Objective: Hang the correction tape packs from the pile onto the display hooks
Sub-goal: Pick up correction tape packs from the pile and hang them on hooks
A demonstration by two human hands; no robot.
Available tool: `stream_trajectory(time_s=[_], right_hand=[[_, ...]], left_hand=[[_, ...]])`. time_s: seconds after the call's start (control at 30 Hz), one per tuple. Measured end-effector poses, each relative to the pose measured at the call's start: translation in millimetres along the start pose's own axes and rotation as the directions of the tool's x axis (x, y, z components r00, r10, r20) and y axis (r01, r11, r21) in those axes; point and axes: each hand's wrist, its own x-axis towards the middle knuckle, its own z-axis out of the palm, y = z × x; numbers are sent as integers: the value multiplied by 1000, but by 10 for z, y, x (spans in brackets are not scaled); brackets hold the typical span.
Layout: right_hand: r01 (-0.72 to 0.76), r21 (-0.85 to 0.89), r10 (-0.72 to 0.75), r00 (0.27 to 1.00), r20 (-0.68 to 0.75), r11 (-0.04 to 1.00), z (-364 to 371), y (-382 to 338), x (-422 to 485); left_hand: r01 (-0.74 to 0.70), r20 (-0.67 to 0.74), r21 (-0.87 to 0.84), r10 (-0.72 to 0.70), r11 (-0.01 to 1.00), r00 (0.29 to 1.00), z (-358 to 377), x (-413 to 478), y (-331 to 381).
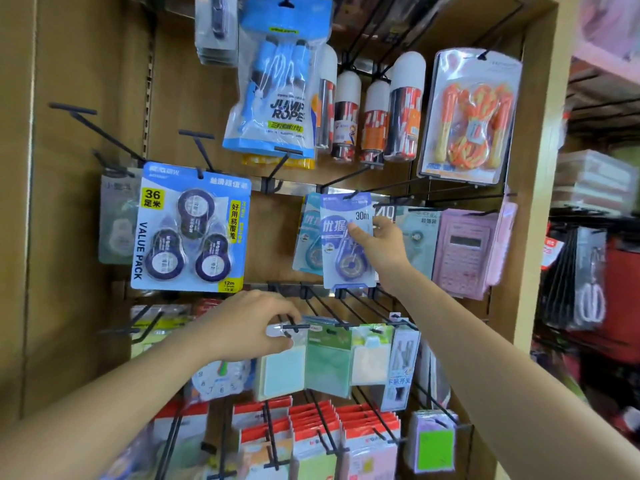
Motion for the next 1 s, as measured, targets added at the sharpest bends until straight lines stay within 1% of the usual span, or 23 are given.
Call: stream_trajectory(time_s=[0.07, 0.1, 0.13, 0.17, 0.2, 0.23, 0.27, 0.3, 0.33, 0.37, 0.4, 0.47, 0.6, 0.67, 0.73, 0.8, 0.83, 0.87, 1.0], right_hand=[[50, -123, -59, 996, -72, 991, 74, 53, 40], [86, -216, -115, 986, -121, 973, 103, 79, 29], [154, -338, -225, 958, -181, 928, 118, 120, 18], [235, -471, -364, 909, -203, 850, 121, 182, 3], [319, -578, -495, 851, -174, 751, 125, 229, -25], [388, -647, -582, 806, -106, 656, 131, 270, -51], [439, -697, -624, 782, -14, 566, 140, 310, -65], [479, -729, -633, 770, 82, 489, 163, 346, -81], [495, -752, -611, 776, 158, 434, 190, 377, -87], [503, -761, -571, 792, 217, 409, 221, 402, -87], [497, -765, -518, 817, 253, 409, 249, 409, -84], [465, -778, -413, 863, 291, 423, 292, 417, -36], [389, -837, -196, 920, 338, 385, 359, 415, 139], [368, -864, -81, 928, 363, 344, 381, 386, 234], [369, -870, 24, 917, 398, 327, 390, 312, 286], [364, -857, 92, 902, 422, 365, 376, 229, 285], [354, -843, 104, 898, 427, 404, 363, 204, 255], [355, -825, 86, 898, 432, 439, 346, 189, 199], [426, -740, -139, 898, 419, 521, 199, 186, -198]], left_hand=[[-3, -3, 8, 3, 1000, 1000, 1, 2, -2], [-5, -7, 9, 5, 1000, 1000, 5, 0, -3], [-8, -12, 8, 8, 1000, 1000, 8, 1, -5], [-11, -14, 5, 11, 1000, 1000, 13, -2, -6], [-12, -19, 2, 12, 1000, 1000, 14, -6, -9], [-12, -25, -3, 12, 1000, 1000, 12, -9, -8], [-11, -29, -10, 10, 1000, 1000, 13, -9, -8], [-10, -34, -16, 10, 1000, 999, 12, -8, -4], [-11, -39, -15, 11, 1000, 999, 11, -4, -7], [-12, -47, -12, 11, 1000, 999, 17, -2, -10], [-11, -55, -7, 10, 1000, 998, 24, 1, -12], [-8, -68, 0, 8, 1000, 998, 37, 6, -22], [9, -61, 13, -9, 1000, 998, 58, 16, -25], [11, -57, 15, -10, 1000, 998, 55, 20, -20], [9, -55, 26, -8, 1000, 998, 45, 13, -14], [1, -56, 40, 1, 999, 998, 31, 14, -9], [-4, -54, 42, 6, 999, 999, 22, 19, -3], [-8, -55, 46, 11, 999, 998, 10, 19, 6], [-24, -79, 97, 32, 995, 996, -35, -6, 38]])
